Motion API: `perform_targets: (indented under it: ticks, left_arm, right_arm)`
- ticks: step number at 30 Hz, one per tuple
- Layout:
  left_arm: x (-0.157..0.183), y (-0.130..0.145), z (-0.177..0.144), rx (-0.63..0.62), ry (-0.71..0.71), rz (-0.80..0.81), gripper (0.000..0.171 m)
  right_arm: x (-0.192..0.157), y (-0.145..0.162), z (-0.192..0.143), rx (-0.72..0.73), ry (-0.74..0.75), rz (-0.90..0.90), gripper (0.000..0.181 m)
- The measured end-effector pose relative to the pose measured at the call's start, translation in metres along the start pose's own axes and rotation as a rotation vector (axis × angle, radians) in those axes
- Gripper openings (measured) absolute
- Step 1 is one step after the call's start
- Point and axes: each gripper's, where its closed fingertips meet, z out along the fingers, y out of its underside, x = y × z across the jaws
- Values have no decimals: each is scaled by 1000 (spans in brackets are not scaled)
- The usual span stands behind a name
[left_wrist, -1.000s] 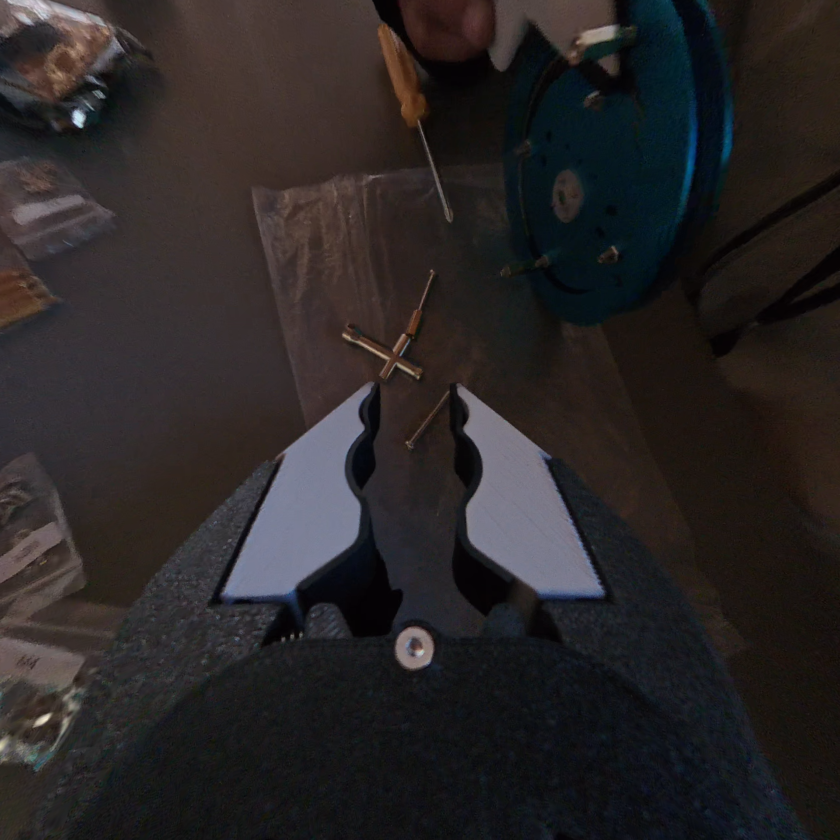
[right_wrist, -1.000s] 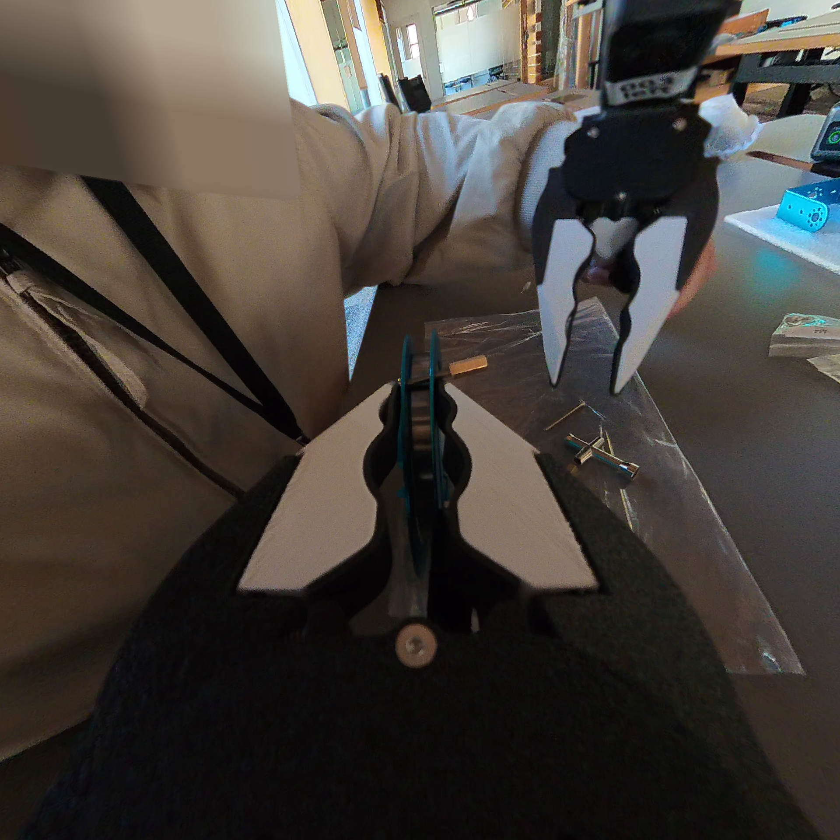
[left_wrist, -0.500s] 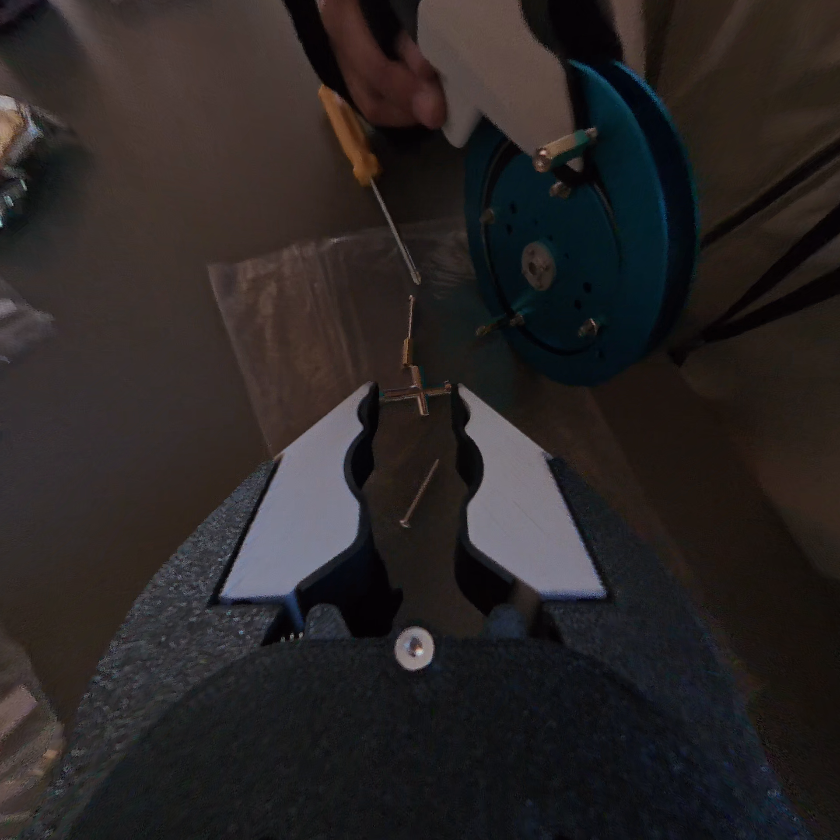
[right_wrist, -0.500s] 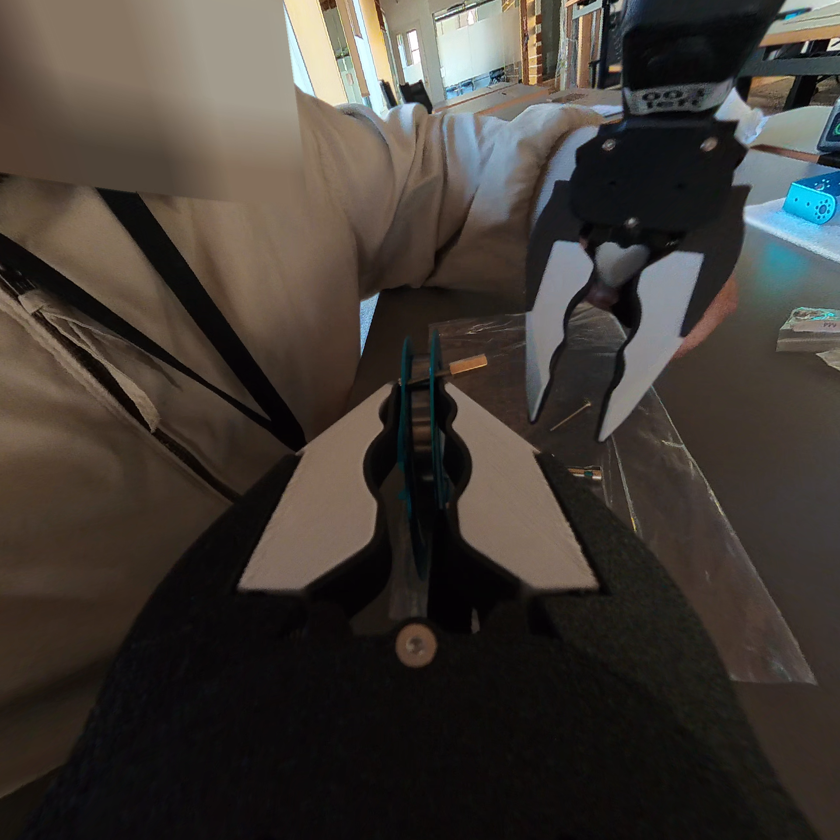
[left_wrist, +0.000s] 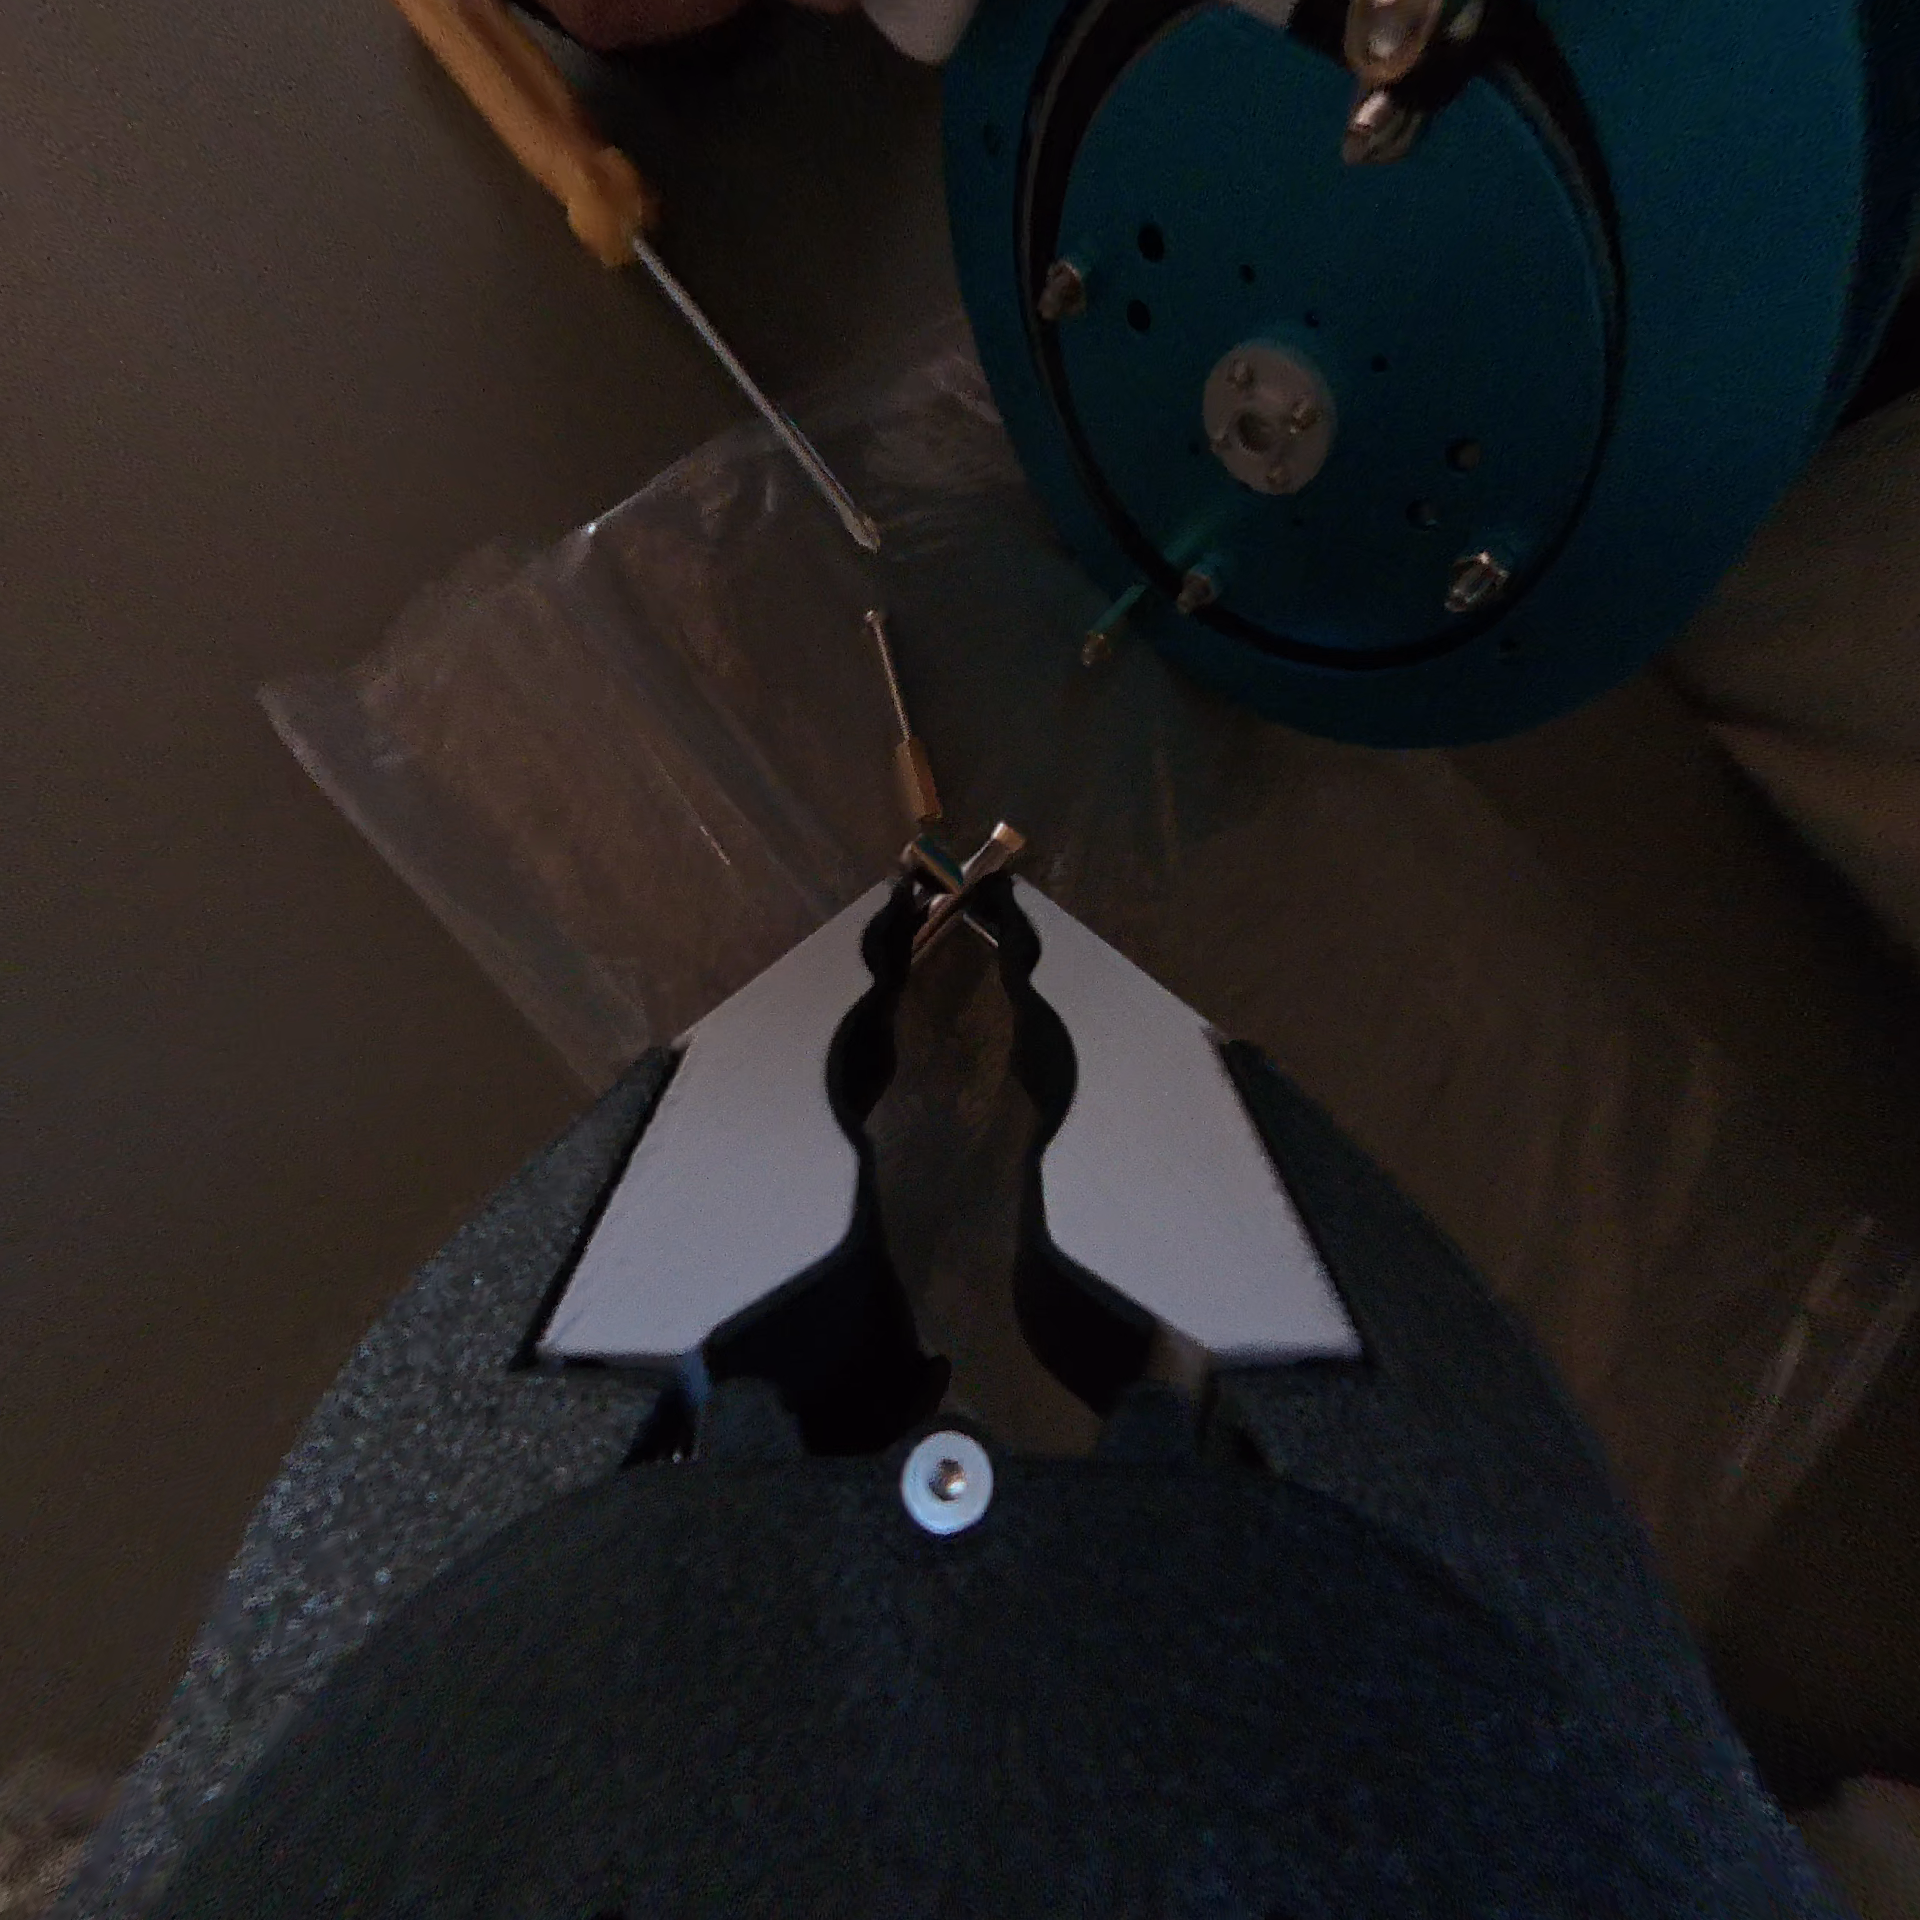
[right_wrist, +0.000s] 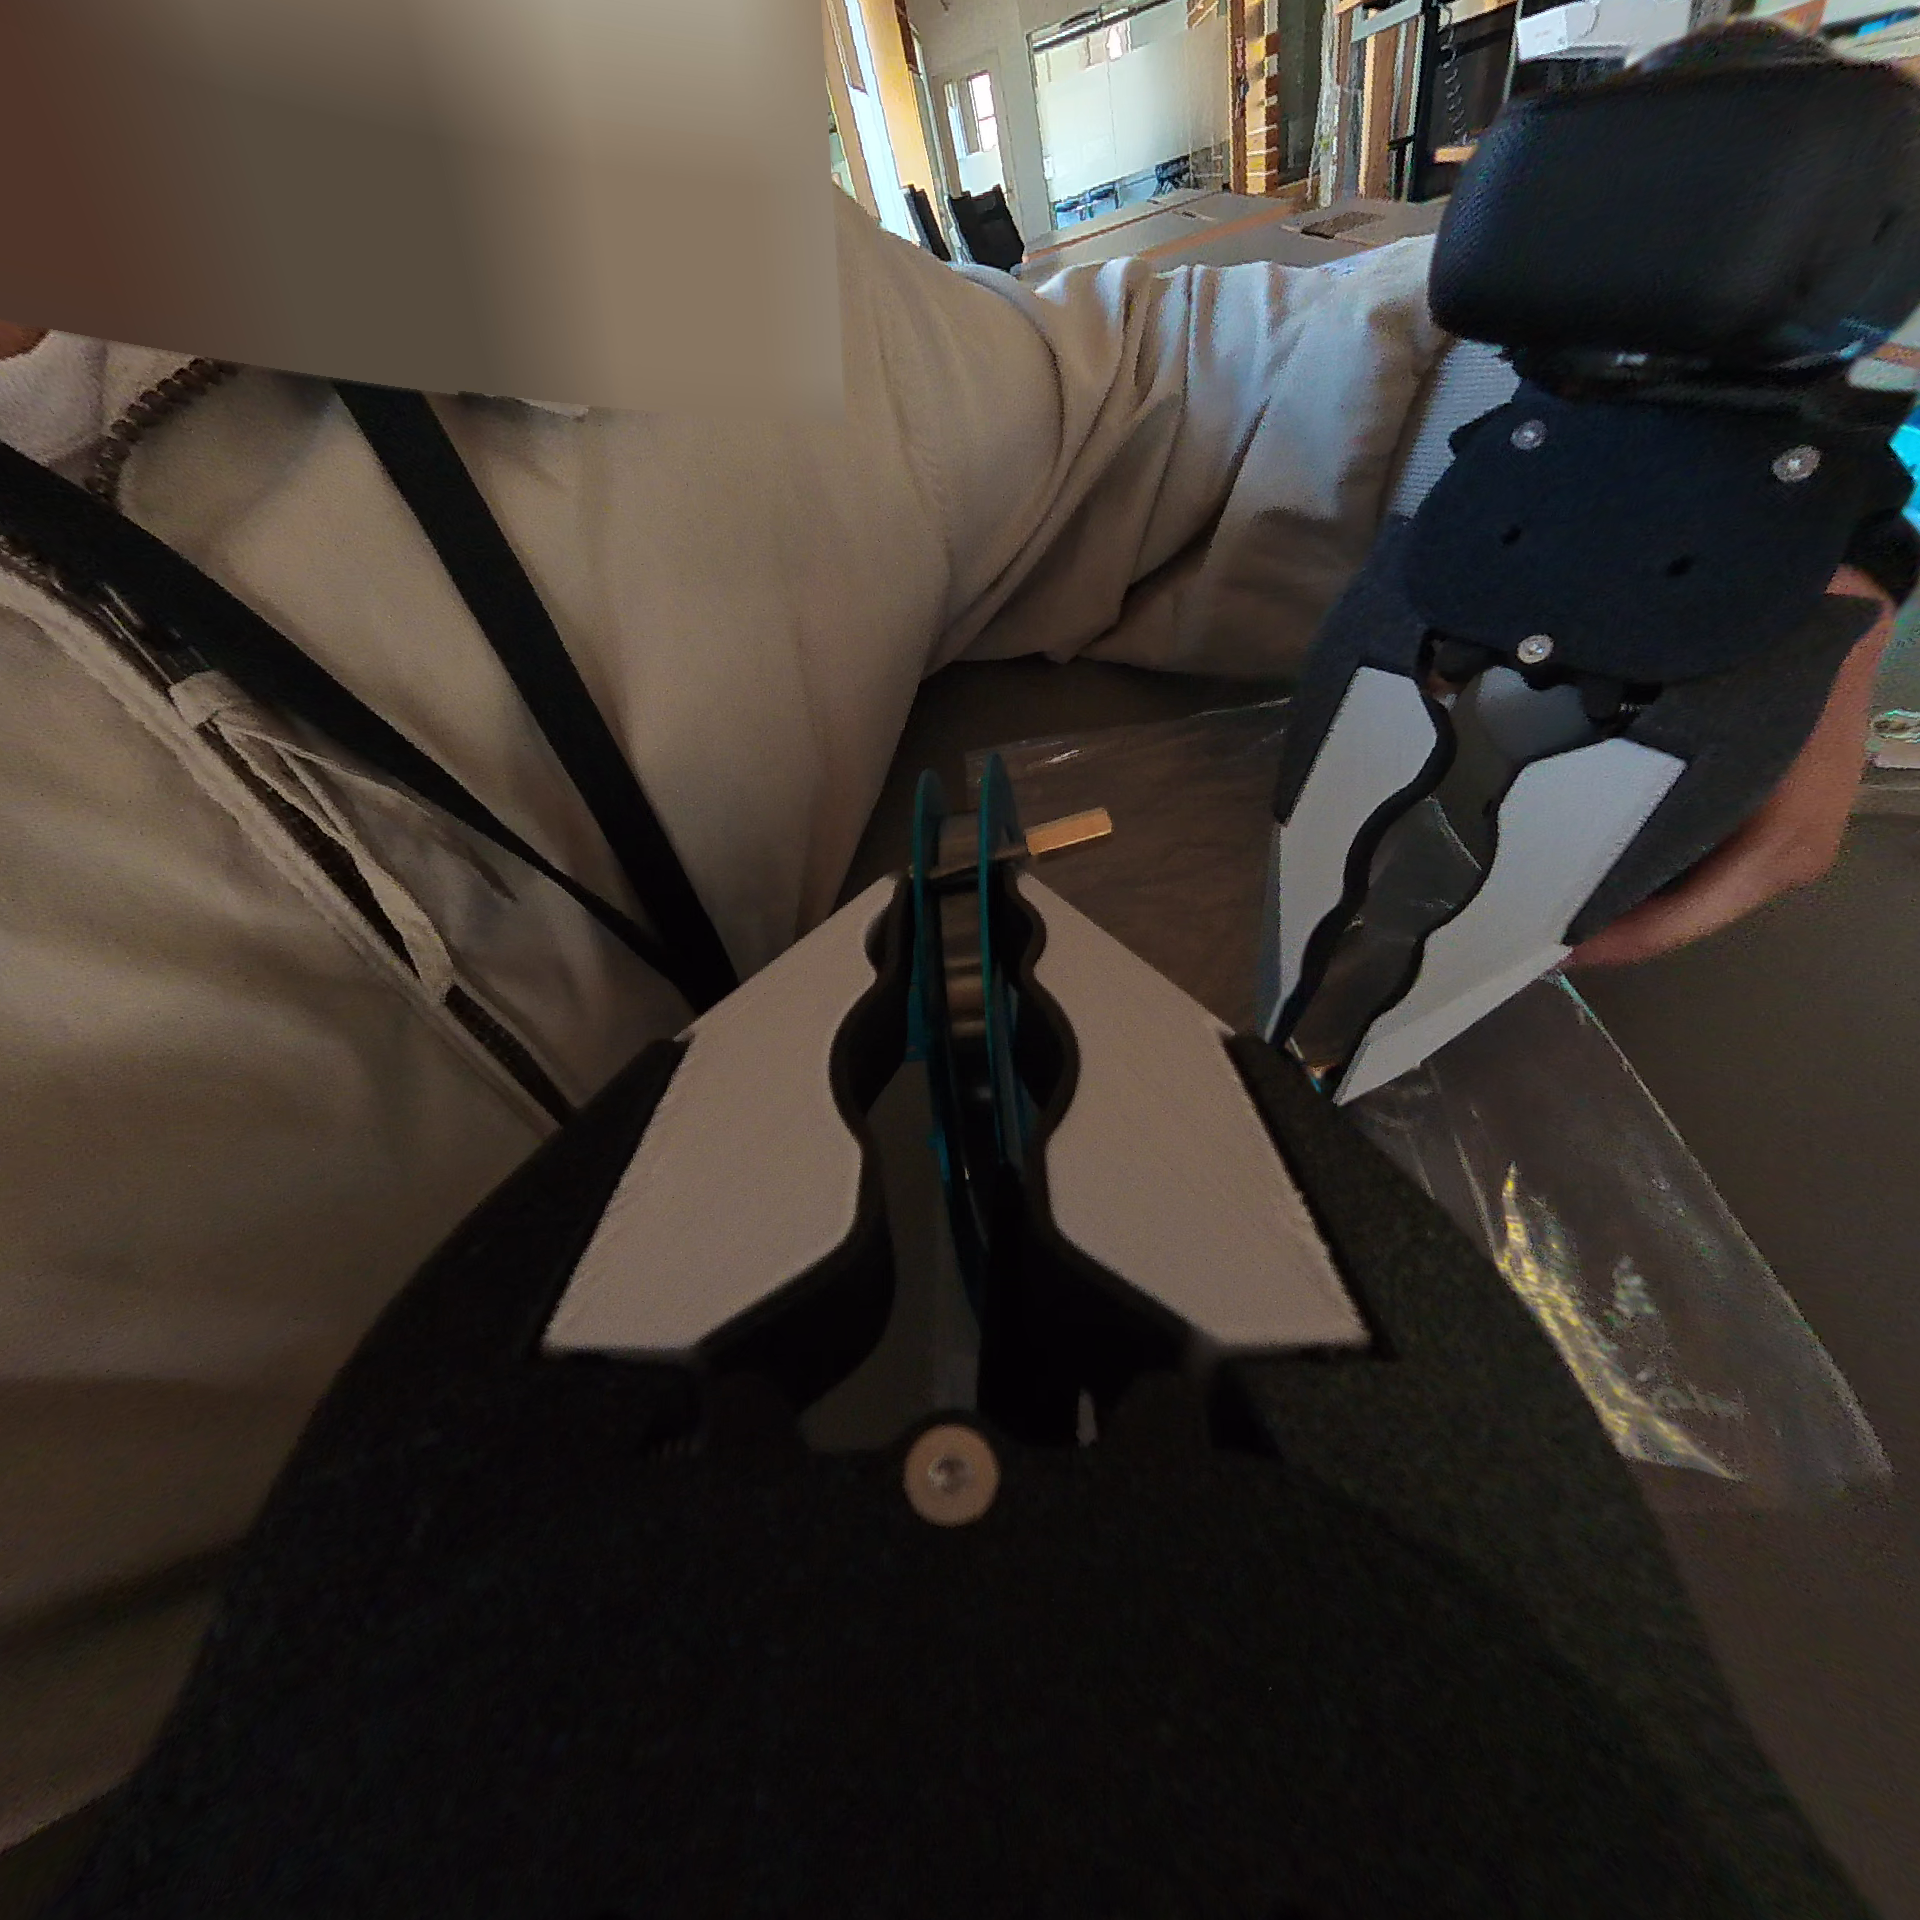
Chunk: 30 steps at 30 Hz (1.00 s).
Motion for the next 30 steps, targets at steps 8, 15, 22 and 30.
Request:
perform_targets:
  ticks: [8,15,22,30]
  left_arm:
    - [3,18,-41,64,-335,-336,0]
    - [64,43,-71,236,-490,-574,0]
    - [48,67,-82,213,-612,-452,23]
    - [19,84,-91,177,-523,-213,32]
  right_arm:
    - [2,0,-1,2,5,8,14]
    - [2,0,-1,-1,14,-1,14]
    - [1,0,0,2,7,3,14]
    - [-1,0,1,4,-8,-6,14]
